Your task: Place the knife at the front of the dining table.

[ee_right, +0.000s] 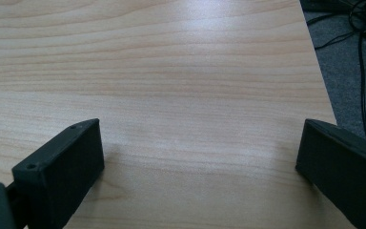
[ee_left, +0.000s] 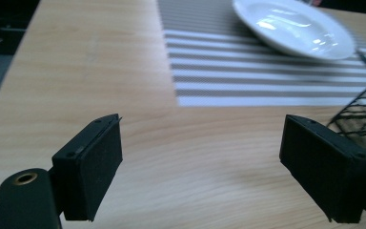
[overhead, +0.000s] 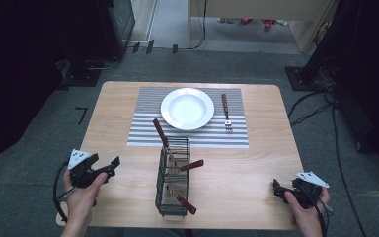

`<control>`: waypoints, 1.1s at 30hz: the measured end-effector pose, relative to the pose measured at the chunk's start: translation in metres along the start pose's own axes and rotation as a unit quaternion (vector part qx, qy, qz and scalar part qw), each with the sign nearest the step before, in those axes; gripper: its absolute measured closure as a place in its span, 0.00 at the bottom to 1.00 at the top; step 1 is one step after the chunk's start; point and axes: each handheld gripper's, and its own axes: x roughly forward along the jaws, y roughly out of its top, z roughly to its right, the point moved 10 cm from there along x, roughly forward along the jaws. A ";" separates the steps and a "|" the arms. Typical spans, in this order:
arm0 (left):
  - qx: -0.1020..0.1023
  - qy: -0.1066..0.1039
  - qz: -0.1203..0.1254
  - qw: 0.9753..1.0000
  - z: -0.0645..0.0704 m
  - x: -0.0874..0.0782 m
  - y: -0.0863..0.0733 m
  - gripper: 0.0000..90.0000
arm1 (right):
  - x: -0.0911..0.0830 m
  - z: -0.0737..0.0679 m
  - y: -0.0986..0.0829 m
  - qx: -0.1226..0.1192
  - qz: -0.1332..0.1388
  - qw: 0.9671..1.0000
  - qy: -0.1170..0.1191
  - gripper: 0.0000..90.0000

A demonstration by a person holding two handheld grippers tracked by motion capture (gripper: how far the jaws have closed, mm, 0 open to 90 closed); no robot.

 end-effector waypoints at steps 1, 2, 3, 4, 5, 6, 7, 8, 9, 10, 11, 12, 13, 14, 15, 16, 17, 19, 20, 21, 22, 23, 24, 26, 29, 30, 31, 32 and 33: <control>-0.003 -0.012 0.003 1.000 0.007 0.001 0.004 0.16 | 0.000 0.000 0.000 0.000 0.000 1.000 0.000 0.02; -0.004 -0.025 0.007 1.000 0.015 0.002 0.009 0.16 | 0.000 0.000 0.000 0.000 0.000 1.000 0.000 0.02; -0.003 -0.032 0.010 0.999 0.021 0.003 0.013 0.16 | 0.000 0.000 0.000 0.000 0.000 1.000 0.000 0.02; -0.003 -0.032 0.010 0.999 0.021 0.003 0.013 0.16 | 0.000 0.000 0.000 0.000 0.000 1.000 0.000 0.02; 0.006 -0.043 0.022 0.999 0.033 0.004 0.023 0.17 | 0.000 0.000 0.000 0.000 0.000 1.000 0.000 0.02; 0.010 -0.046 0.027 0.999 0.039 0.005 0.028 0.19 | 0.000 0.000 0.000 0.000 0.000 1.000 0.000 0.02; 0.010 -0.046 0.027 0.999 0.039 0.005 0.028 0.24 | 0.000 0.000 0.000 0.000 0.000 1.000 0.000 0.02; 0.015 -0.049 0.036 0.998 0.046 0.006 0.034 0.24 | 0.000 0.000 0.000 0.000 0.000 1.000 0.000 0.02; 0.021 -0.055 0.042 0.997 0.051 0.007 0.038 0.29 | 0.000 0.000 0.000 0.000 0.000 1.000 0.000 0.02; 0.027 -0.062 0.046 0.997 0.057 0.007 0.042 0.33 | 0.000 0.000 0.000 -0.001 0.000 1.000 0.001 0.02; 0.034 -0.066 0.050 0.996 0.063 0.008 0.046 0.35 | 0.000 0.000 0.000 -0.002 0.001 1.000 0.001 0.02; 0.040 -0.070 0.053 0.995 0.068 0.009 0.049 0.37 | 0.000 0.000 0.000 -0.003 0.001 1.000 0.002 0.02; 0.040 -0.076 0.057 0.995 0.073 0.010 0.053 0.39 | 0.000 0.000 0.000 -0.003 0.001 1.000 0.002 0.02; 0.038 -0.084 0.060 0.994 0.077 0.011 0.056 0.43 | 0.000 -0.001 0.000 -0.003 0.001 1.000 0.002 0.02; 0.027 -0.105 0.065 0.992 0.084 0.012 0.061 0.52 | 0.000 -0.001 0.000 -0.003 0.002 1.000 0.003 0.02; 0.022 -0.117 0.067 0.991 0.089 0.014 0.064 0.54 | 0.000 0.000 0.000 -0.004 0.001 1.000 0.003 0.02; 0.022 -0.117 0.067 0.991 0.089 0.014 0.064 0.57 | 0.000 0.000 0.000 -0.004 0.001 1.000 0.003 0.02; 0.013 -0.136 0.075 0.988 0.099 0.017 0.070 0.59 | 0.000 -0.001 0.000 -0.004 0.001 1.000 0.003 0.02; 0.013 -0.136 0.075 0.988 0.099 0.017 0.070 0.60 | 0.000 -0.001 0.000 -0.004 0.001 1.000 0.003 0.02; 0.007 -0.149 0.078 0.986 0.103 0.018 0.073 0.60 | 0.000 0.000 0.000 -0.004 0.001 1.000 0.003 0.02; 0.006 -0.165 0.080 0.983 0.111 0.020 0.076 0.62 | 0.000 0.000 0.000 -0.004 0.001 1.000 0.003 0.02; 0.006 -0.165 0.080 0.983 0.111 0.020 0.076 0.63 | 0.000 0.000 0.000 -0.004 0.001 1.000 0.003 0.02; 0.009 -0.167 0.080 0.983 0.114 0.022 0.077 0.63 | 0.000 0.000 0.000 -0.004 0.001 1.000 0.003 0.02; 0.015 -0.167 0.079 0.983 0.121 0.026 0.078 0.64 | 0.000 0.000 0.000 -0.004 0.001 1.000 0.003 0.02; 0.014 -0.169 0.079 0.982 0.127 0.029 0.080 0.65 | 0.000 0.000 0.000 -0.004 0.001 1.000 0.003 0.02; 0.014 -0.169 0.079 0.982 0.127 0.029 0.080 0.65 | 0.000 0.000 0.000 -0.004 0.001 1.000 0.003 0.02; 0.009 -0.174 0.080 0.981 0.132 0.031 0.081 0.65 | 0.000 0.000 0.000 -0.004 0.001 1.000 0.003 0.02; 0.007 -0.176 0.080 0.981 0.134 0.032 0.082 0.65 | 0.000 0.000 0.000 -0.004 0.001 1.000 0.003 0.02; 0.013 -0.169 0.076 0.983 0.134 0.034 0.081 0.65 | 0.000 0.000 0.000 -0.004 0.001 1.000 0.003 0.02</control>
